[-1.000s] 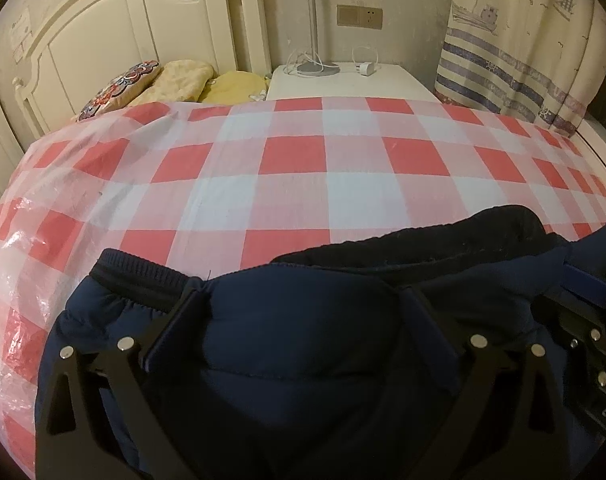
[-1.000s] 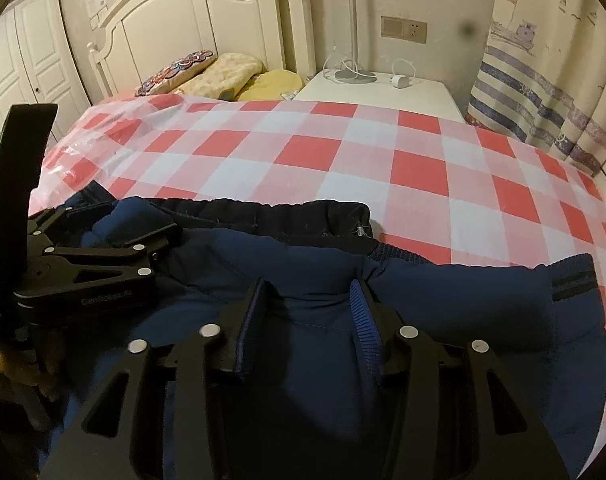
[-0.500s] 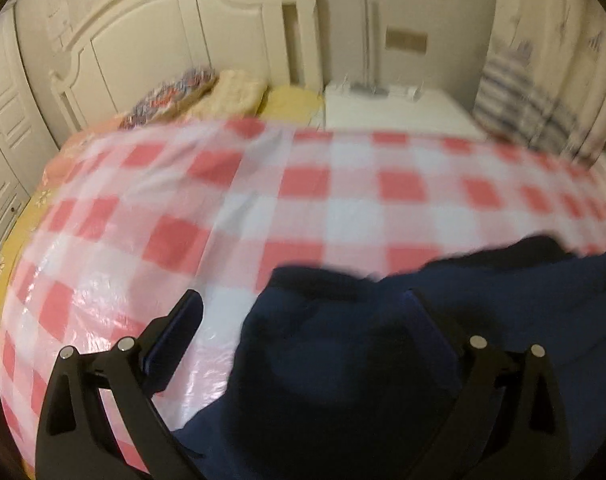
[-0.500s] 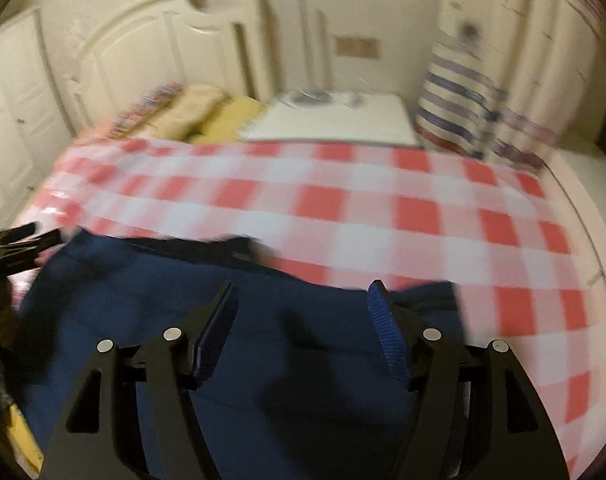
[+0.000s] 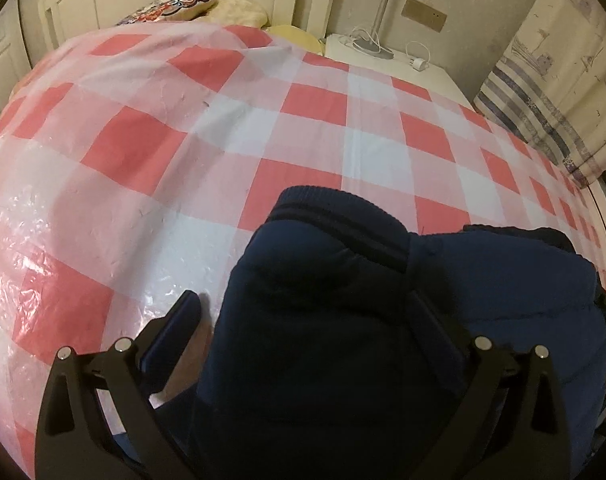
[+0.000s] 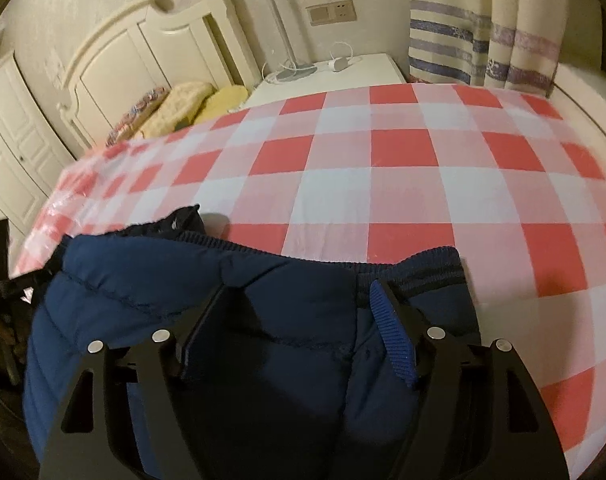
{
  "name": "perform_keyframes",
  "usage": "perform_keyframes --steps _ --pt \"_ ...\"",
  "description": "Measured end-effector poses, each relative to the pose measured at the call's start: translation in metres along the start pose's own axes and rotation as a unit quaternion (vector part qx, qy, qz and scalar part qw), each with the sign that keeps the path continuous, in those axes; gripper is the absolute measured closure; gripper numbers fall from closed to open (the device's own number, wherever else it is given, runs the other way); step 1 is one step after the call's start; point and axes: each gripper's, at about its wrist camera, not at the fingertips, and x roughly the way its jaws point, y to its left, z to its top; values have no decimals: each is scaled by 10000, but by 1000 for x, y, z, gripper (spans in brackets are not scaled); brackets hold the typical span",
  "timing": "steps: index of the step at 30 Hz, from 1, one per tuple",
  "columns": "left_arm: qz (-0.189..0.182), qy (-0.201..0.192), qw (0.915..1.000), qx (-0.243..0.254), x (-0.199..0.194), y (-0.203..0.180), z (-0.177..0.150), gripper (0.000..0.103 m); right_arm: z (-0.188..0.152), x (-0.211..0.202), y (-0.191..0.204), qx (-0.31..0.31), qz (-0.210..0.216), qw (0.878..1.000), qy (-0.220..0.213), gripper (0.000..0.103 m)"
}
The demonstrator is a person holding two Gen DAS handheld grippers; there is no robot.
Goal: Fold large clothes
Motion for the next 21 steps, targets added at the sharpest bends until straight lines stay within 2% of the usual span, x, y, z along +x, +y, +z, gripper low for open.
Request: perform_keyframes --steps 5,7,8,9,10,12,15,17,19,21 --pt "333 -219 9991 162 -8 -8 -1 2 2 1 8 -124 -162 9998 28 36" --pt "834 -493 9948 324 -21 -17 -1 3 4 -4 14 -199 -396 9989 130 37" --pt "1184 -756 9891 437 -34 -23 -3 4 5 -12 20 -212 -630 9977 133 36" --pt "1365 -1035 9837 537 -49 -28 -7 4 4 -22 27 -201 -738 9971 45 36" --pt "1299 -1346 9805 609 -69 -35 -13 3 2 -38 36 -233 -703 9972 -128 36" --pt "792 -1532 9823 724 -97 -51 -25 3 -3 -64 60 -531 -543 9964 -370 35" --pt "491 -1456 9822 1078 -112 -79 -41 3 -19 -84 104 -1303 -750 9878 -418 19" --pt "261 -1305 9806 1440 -108 -105 -59 3 -33 -84 127 -1619 -466 9852 -316 15" --pt "253 -1085 9782 1751 -89 -127 -72 3 -47 -67 138 -1813 -415 9825 -45 15" --pt "539 -911 9745 1980 -60 -139 -85 2 -61 -41 140 -1916 -631 9791 245 14"
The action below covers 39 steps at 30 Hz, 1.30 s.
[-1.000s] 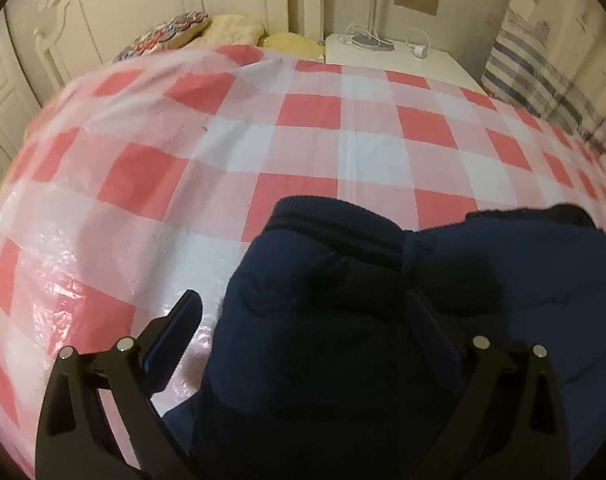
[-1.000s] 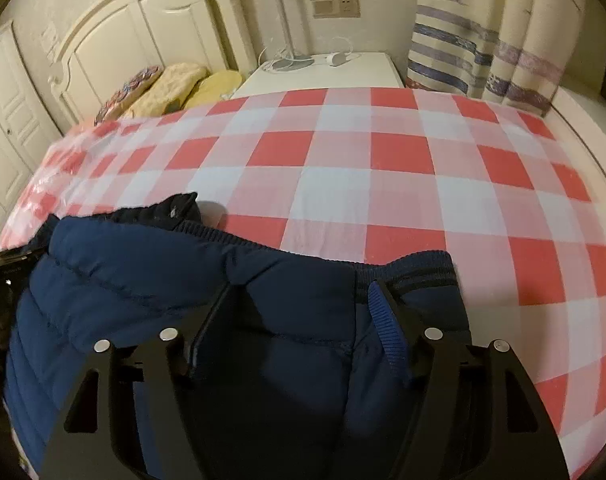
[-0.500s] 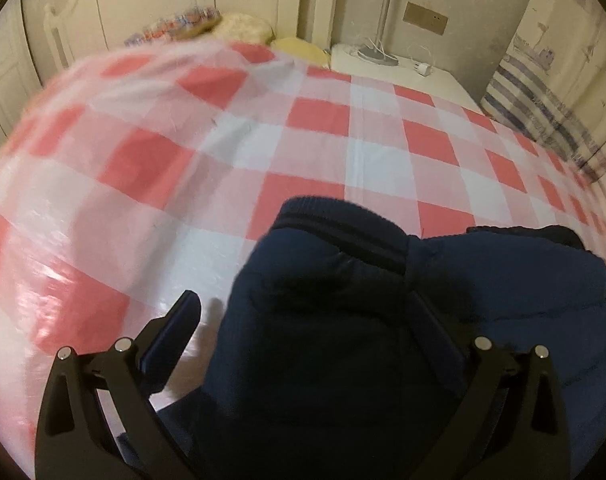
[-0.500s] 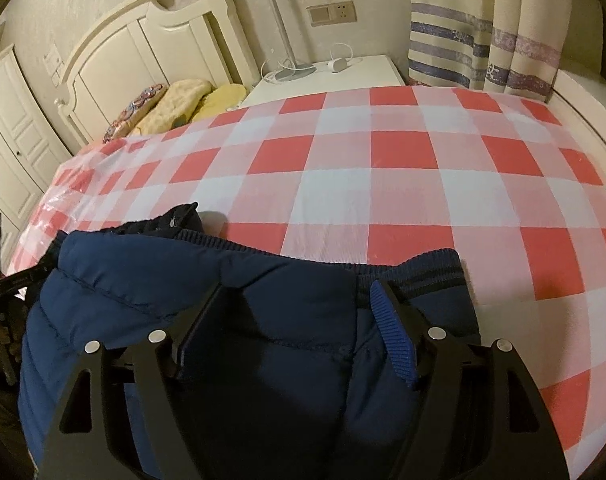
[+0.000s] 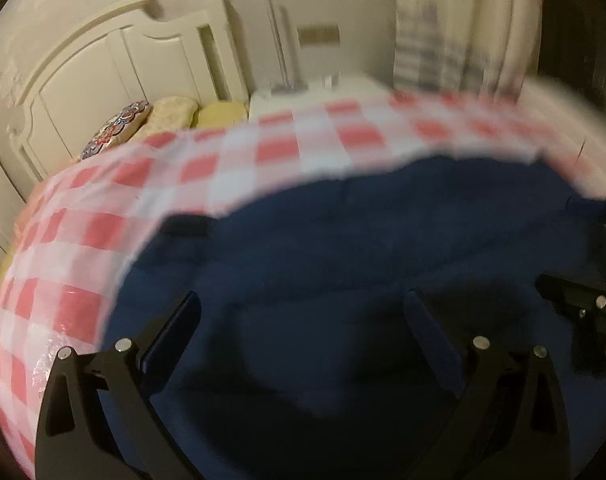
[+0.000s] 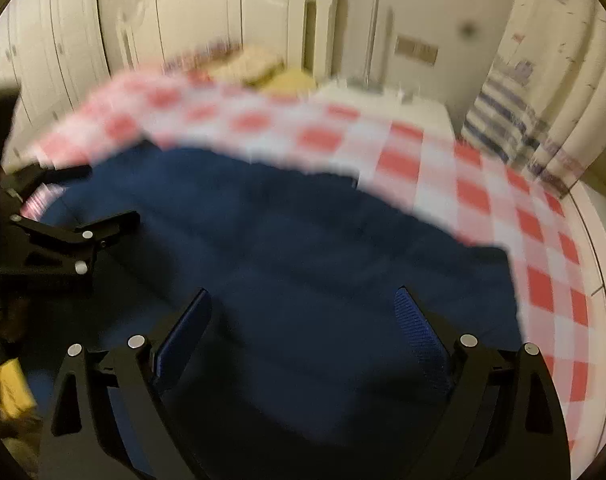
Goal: Fold large clothes
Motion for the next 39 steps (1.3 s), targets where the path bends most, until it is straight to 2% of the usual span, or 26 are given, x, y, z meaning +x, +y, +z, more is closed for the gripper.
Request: perform_keyframes --steps 5,10,13,16,17,18,19,22,24,25,26,27,28,32,35,37,39 --pt "-345 -113 9986 -389 7 9 -10 2 -7 21 -11 344 366 9987 90 10" --pt "-285 -130 9989 -359 11 6 -12 2 -9 25 -14 428 480 9979 64 8" --pt "-369 -34 9986 -378 14 10 -8 2 -8 22 -12 404 458 9981 68 9" --pt "-197 13 9984 -536 -5 18 -9 3 -10 4 -13 522 353 9980 2 12" --pt "-199 -87 9979 -602 -18 21 -12 3 -13 -9 -12 576 391 9975 -113 12" --pt "-306 -201 9983 -458 -28 28 -14 3 -16 -19 -9 570 464 9971 -220 12" --pt "-241 -337 9982 -426 -42 34 -19 3 -20 -32 -4 480 522 9969 -347 12" --pt "241 -420 9987 -155 -57 46 -40 3 -38 -56 13 57 299 9985 -454 11" --pt "485 -260 9985 -48 -48 52 -58 2 -53 -54 17 -56 235 9992 -326 10" --pt "418 -232 9988 -88 -43 56 -65 2 -60 -49 16 -57 237 9994 -247 8" --pt "156 -362 9988 -305 -41 65 -74 2 -70 -42 13 62 359 9989 -302 7" --pt "69 -471 9979 -432 -42 69 -78 2 -75 -40 11 160 438 9981 -414 6" --pt "80 -492 9979 -425 -41 69 -79 2 -78 -38 11 162 444 9976 -512 6" --pt "351 -542 9977 -193 -39 59 -80 2 -75 -36 15 98 283 9987 -423 6" --pt "255 -517 9980 -252 -37 62 -81 2 -77 -41 13 215 339 9984 -402 6" --pt "222 -507 9981 -278 -36 64 -81 2 -78 -51 11 328 218 9984 -412 6" --pt "250 -515 9980 -260 -35 63 -80 2 -83 -69 13 377 215 9972 -608 7"
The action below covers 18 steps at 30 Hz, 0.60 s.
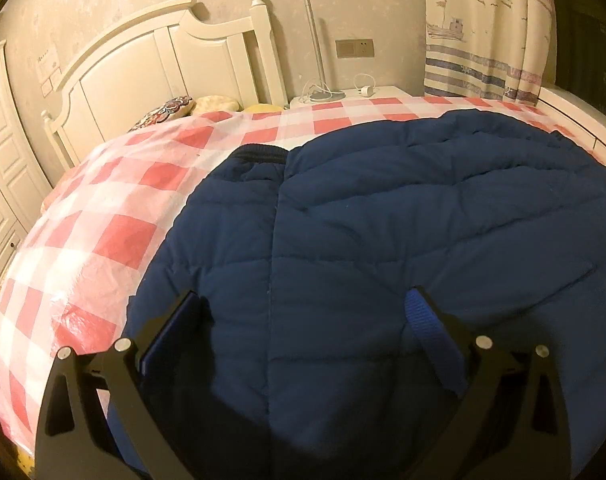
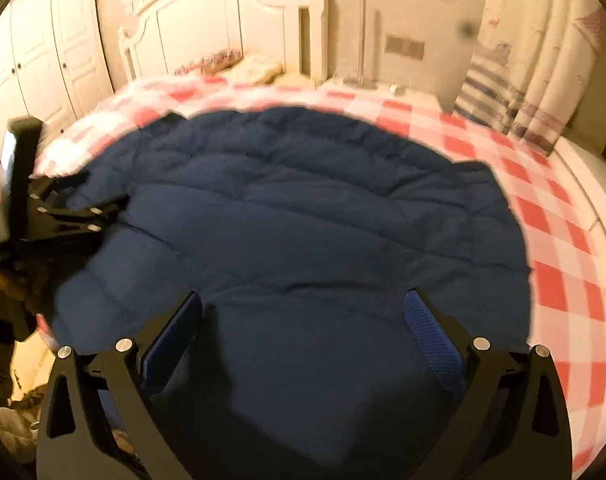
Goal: Fold large clothes
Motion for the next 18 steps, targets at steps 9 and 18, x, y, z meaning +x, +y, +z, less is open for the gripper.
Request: perform_keyframes --steps 9,18 --pt "36 -54 10000 -5 0 -2 -2 2 -52 -2 -49 679 206 9973 -211 4" --pt "43 3 9999 -154 -9 3 -4 2 -48 -4 -40 711 -99 9974 -93 5"
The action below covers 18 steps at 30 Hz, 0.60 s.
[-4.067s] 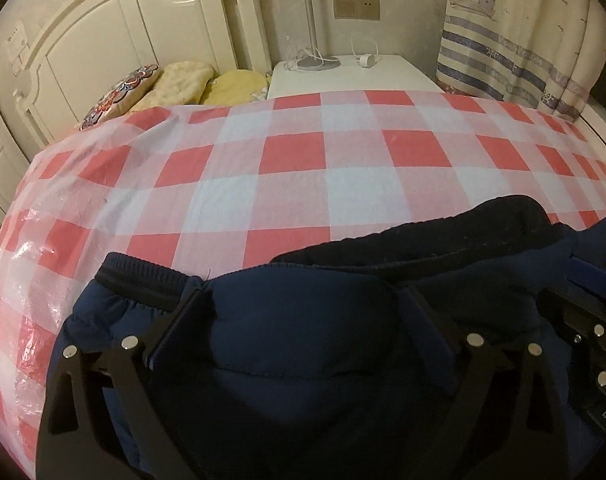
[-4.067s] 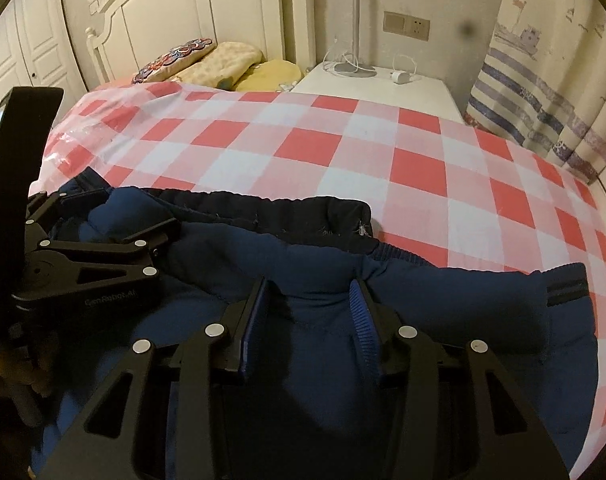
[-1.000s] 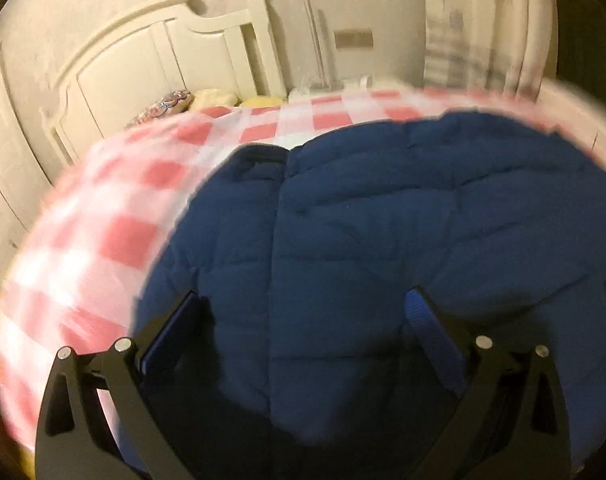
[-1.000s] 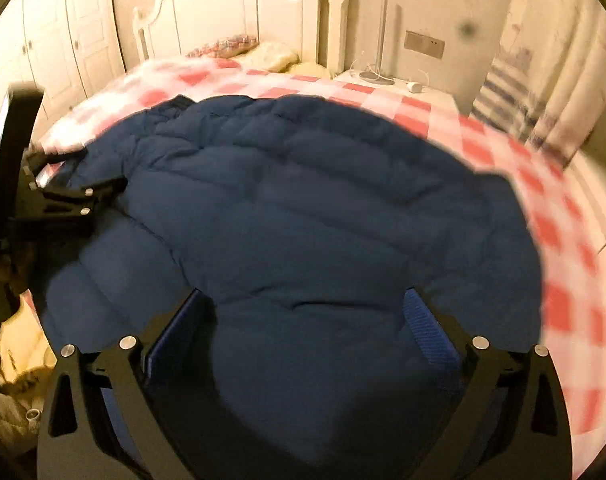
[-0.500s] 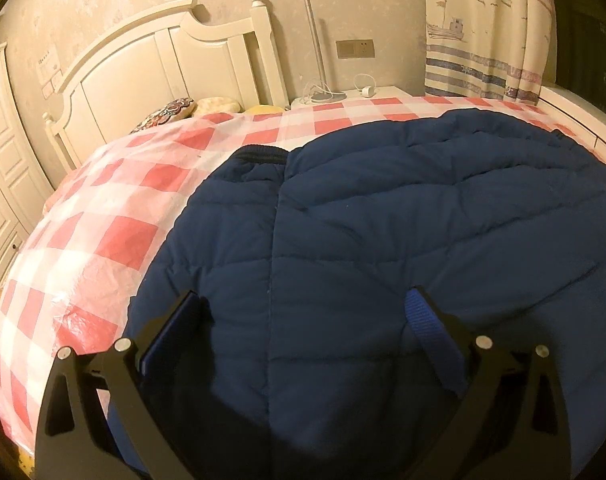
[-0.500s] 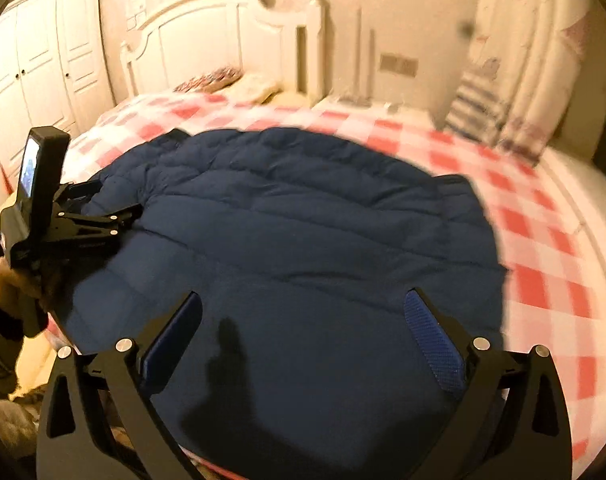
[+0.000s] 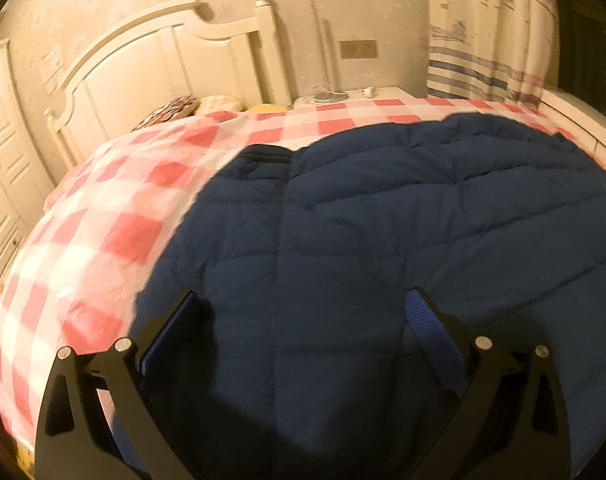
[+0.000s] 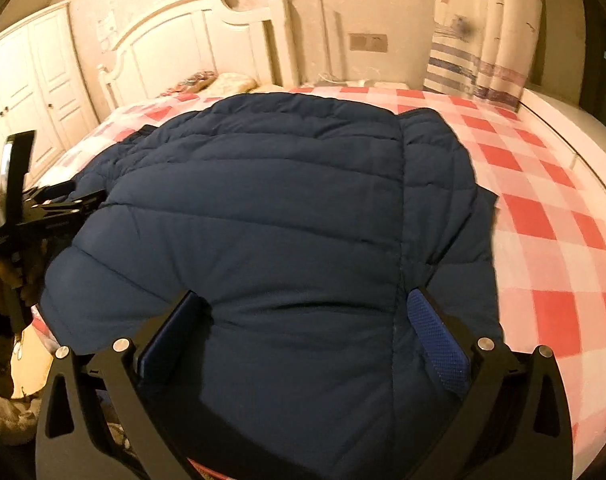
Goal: Fold large clothes
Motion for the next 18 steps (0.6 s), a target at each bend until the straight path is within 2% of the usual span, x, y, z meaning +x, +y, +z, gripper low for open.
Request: perform_keyframes --steps 2,5,7,10,11,13,15,18 --pt "-96 -85 9998 -172 -16 9 -8 2 1 -11 7 25 -187 9998 -59 5" --pt "-31 -285 9992 -296 -42 23 -24 2 1 -31 27 -231 70 9989 -411 5" --pt "72 -303 9990 -317 -52 32 -35 2 1 -36 44 -453 190 9975 -500 5" --pt "153 -34 9995 -267 -45 41 -53 2 -2 -25 74 -893 367 9946 -386 5" --pt "36 -32 9995 -311 -42 44 -58 2 -6 -12 84 -1062 292 9937 -213 4" --pt "-209 -37 9980 -598 -37 53 -66 2 -14 1 93 -1291 5 9913 -272 4" --pt "-300 19 9970 -709 -33 57 -67 2 -16 4 91 -1328 32 9908 -273 4" --pt "-115 26 9983 -563 -36 52 -65 2 -12 -1 86 -1276 153 9917 -94 5"
